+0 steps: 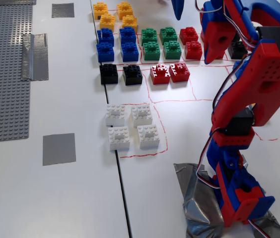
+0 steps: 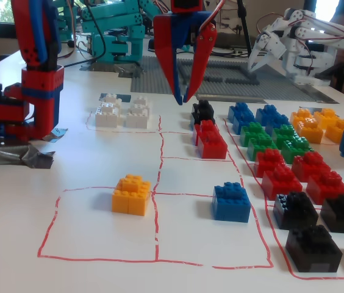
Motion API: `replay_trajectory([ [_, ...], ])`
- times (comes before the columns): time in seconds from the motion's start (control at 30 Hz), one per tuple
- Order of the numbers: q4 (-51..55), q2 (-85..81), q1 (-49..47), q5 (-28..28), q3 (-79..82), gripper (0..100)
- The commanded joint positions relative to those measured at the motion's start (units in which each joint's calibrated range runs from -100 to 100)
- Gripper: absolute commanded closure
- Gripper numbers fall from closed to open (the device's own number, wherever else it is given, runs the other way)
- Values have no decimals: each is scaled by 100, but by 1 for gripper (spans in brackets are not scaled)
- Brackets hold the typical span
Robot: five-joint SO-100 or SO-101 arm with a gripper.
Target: Grab the block and put it in the grey marker
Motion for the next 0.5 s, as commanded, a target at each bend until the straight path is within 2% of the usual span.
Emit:
replay_trajectory([
  [0.0,124,-299,146,73,-318,100],
  [0.23,197,-753,588,269,-154,100],
  [0.47,327,-1760,1285,1153,745,100],
])
